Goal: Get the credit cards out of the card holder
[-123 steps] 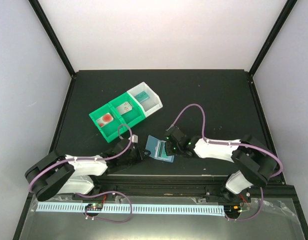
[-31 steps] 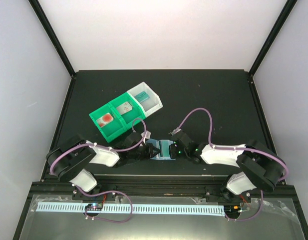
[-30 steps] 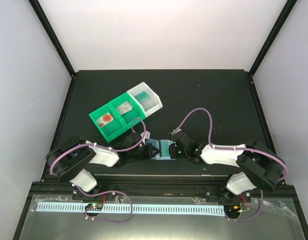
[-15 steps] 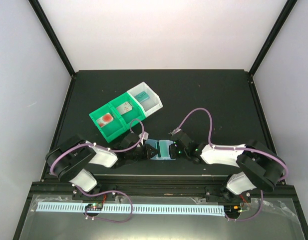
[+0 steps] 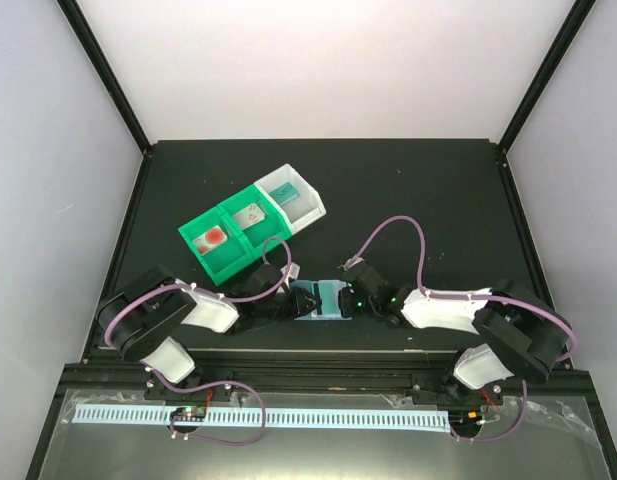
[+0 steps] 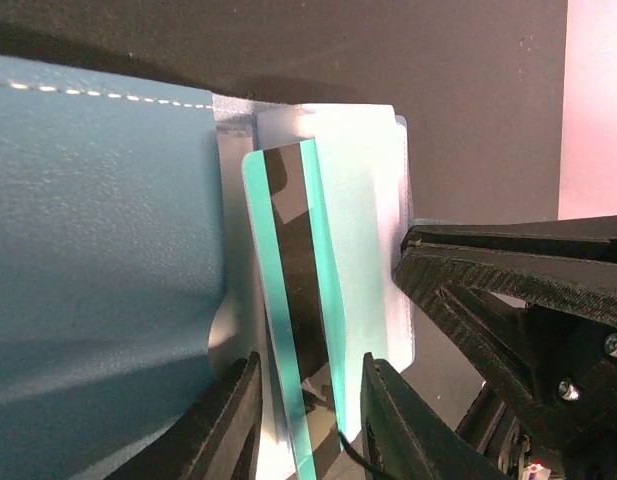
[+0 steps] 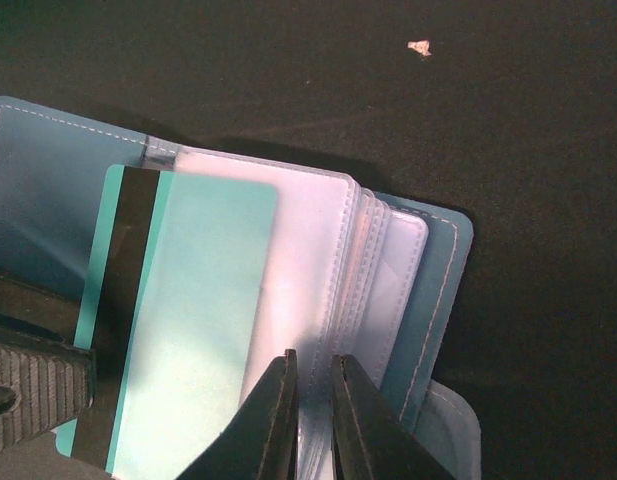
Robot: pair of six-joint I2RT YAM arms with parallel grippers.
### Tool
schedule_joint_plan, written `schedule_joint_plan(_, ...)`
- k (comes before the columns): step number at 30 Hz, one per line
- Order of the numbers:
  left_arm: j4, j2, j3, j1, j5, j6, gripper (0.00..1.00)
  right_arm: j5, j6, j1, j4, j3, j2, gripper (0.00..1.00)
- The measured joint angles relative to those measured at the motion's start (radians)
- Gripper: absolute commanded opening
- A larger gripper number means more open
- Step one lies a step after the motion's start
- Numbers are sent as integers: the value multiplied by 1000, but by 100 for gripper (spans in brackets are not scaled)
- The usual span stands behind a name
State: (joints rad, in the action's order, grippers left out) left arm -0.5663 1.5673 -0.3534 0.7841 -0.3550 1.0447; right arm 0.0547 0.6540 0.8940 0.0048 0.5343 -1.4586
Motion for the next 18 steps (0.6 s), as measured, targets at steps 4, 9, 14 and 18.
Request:
schedule_joint_plan(4, -2, 6, -1, 0, 4, 6, 12, 0, 0, 0, 8, 0, -5, 12)
schedule_joint_plan(9, -3, 3, -1, 0, 18, 10, 2, 0, 0, -2, 15, 0, -8, 12)
schedule_joint_plan(14, -1, -43, 1, -2, 22, 7, 1, 0, 2, -2, 15, 0, -8, 11)
schedule_joint_plan(18, 59, -90, 5, -8, 39, 0, 2, 2, 1, -2, 11, 3, -8, 10)
